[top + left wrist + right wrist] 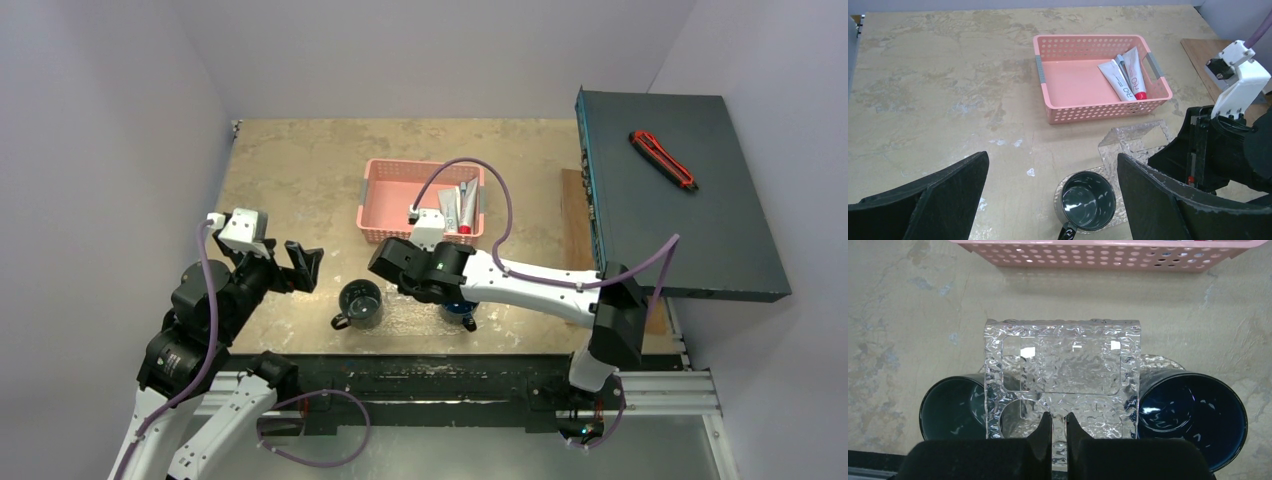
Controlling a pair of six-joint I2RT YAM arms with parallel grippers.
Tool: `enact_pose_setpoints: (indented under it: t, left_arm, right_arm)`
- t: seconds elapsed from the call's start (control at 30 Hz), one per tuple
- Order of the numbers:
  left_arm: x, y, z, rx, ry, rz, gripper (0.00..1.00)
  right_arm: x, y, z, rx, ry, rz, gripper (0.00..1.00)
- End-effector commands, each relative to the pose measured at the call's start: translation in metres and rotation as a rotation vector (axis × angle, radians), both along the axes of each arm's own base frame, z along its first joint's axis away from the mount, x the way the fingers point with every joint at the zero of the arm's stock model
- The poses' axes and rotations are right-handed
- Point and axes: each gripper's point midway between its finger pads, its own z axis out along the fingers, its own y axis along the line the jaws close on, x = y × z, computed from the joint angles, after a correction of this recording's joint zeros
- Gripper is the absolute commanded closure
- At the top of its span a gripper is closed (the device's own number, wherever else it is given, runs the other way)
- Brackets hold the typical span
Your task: Prepare toiletry sets of a toothbrush and toothpaste on the tray
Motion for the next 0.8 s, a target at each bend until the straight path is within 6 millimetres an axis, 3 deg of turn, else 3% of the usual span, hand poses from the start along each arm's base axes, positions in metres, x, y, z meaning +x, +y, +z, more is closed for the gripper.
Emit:
enact_pose_setpoints:
  t: [0.0, 0.53, 0.77]
  left_arm:
    - [-0.001, 0.002, 0.017, -0.029, -0.051, 0.007, 0.00]
    - [-0.001, 0.002, 0.017, -0.028, -0.050, 0.008, 0.00]
    - [0.000, 0.001, 0.016, -0.026, -0.045, 0.008, 0.00]
  right_arm:
    - [-0.007, 0.002, -0.007, -0.004, 0.007, -0.020, 1.00]
    - [-0.035, 0.009, -0.039, 0.000, 0.050, 0.022, 1.00]
    - [-0.039, 0.010, -0.046, -0.001, 0.049, 0.011, 1.00]
